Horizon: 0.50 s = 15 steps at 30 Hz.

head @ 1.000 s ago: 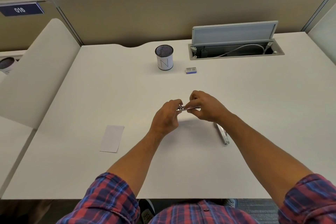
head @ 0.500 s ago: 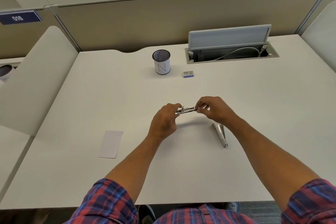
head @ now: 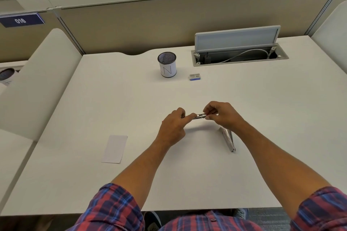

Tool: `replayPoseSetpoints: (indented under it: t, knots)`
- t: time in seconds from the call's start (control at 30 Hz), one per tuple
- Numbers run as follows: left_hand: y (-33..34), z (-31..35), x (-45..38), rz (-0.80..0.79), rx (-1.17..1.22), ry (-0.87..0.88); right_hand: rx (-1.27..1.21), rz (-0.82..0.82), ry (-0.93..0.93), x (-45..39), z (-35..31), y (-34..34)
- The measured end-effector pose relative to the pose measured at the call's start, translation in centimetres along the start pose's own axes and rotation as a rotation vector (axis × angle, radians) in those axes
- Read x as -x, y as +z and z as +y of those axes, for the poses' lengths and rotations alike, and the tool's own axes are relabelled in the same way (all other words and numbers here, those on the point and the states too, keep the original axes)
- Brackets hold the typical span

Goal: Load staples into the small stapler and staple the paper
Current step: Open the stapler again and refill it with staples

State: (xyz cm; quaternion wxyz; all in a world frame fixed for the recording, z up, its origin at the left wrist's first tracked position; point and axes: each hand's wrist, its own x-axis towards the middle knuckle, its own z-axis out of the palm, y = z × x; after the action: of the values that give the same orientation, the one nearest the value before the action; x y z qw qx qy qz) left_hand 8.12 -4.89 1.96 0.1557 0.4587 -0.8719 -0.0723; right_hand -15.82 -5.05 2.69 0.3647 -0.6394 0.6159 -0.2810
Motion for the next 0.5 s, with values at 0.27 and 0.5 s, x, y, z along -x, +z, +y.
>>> replayPoseSetpoints:
  t: [0.27, 0.5]
  knots:
    - [-0.1, 0.1, 0.0, -0.018, 0.020, 0.019, -0.108, 0.012, 0.020, 0.5, 0.5, 0.5]
    - [-0.6, 1.0, 0.0, 0.059, 0.126, 0.017, -0.455, -0.097, 0.119, 0.5, 0.3, 0.2]
